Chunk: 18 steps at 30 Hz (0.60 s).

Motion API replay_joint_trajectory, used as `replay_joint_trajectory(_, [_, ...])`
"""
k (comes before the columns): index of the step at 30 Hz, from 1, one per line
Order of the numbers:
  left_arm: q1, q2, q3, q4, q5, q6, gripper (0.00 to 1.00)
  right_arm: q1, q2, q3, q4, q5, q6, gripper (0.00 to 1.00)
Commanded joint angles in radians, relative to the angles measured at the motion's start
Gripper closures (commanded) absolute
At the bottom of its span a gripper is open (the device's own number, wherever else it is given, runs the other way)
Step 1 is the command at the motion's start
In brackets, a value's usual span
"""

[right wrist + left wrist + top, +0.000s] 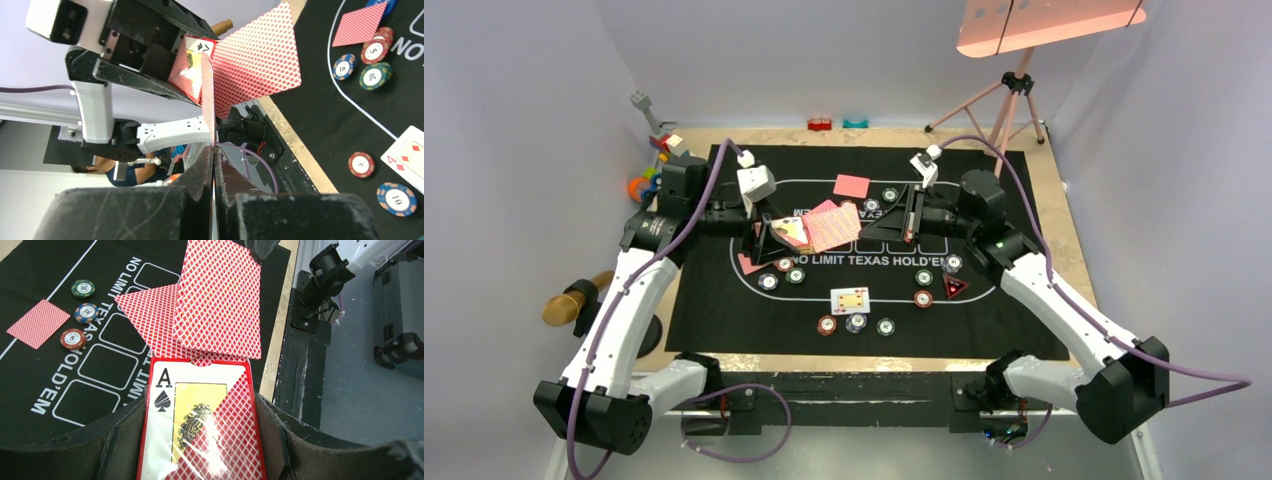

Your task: Distribute texas hold em gaming equipment

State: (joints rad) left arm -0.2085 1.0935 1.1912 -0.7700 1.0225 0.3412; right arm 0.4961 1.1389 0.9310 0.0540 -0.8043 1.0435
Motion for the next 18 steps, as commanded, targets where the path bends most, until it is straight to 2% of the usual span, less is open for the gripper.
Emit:
replay_joint_trajectory(1, [0.009, -0.034, 0.006, 0.064, 0.077, -0.028, 1.00, -0.001, -0.016, 0.072, 0.067, -0.032, 0.046, 1.00])
replay_joint_trajectory(14, [0.022, -0.079, -0.010, 0.149, 0.137, -0.107, 1.00, -0.003, -0.023, 0.188, 0.022, -0.022, 0.086, 1.00])
replay_joint_trajectory(18, [0.027, -0.101, -0.010, 0.157, 0.154, -0.113, 1.00, -0.004, -0.038, 0.220, -0.039, 0.013, 0.065, 1.00])
